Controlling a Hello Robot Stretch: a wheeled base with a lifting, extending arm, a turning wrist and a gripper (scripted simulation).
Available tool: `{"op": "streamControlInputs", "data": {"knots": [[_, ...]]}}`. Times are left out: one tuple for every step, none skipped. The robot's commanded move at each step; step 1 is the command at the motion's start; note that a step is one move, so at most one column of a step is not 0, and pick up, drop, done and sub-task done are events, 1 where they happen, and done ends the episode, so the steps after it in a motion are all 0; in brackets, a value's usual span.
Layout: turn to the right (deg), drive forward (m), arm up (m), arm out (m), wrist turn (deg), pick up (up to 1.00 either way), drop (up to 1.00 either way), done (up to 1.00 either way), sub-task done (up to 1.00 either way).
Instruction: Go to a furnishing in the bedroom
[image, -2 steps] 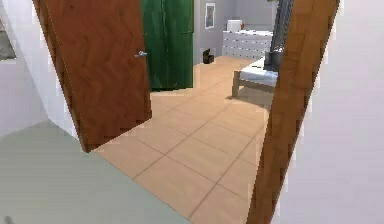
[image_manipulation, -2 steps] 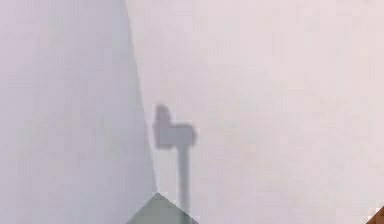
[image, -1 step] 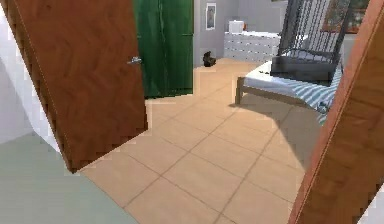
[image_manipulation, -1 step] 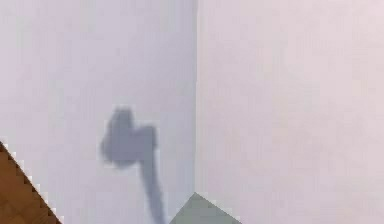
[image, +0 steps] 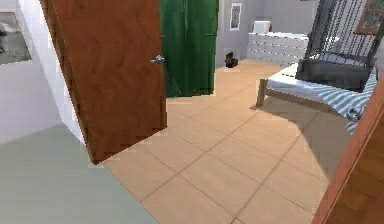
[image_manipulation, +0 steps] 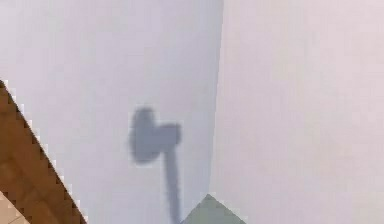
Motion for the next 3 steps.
{"op": "streamControlInputs", "data": {"knots": [[0.0, 0.45, 0.0, 0.0, 0.0, 0.0, 0.0, 0.0, 0.0], [33.0, 0.0, 0.0, 0.0, 0.0, 0.0, 0.0, 0.0, 0.0], [0.0, 0.8, 0.0, 0.0, 0.0, 0.0, 0.0, 0.0, 0.0]]}}
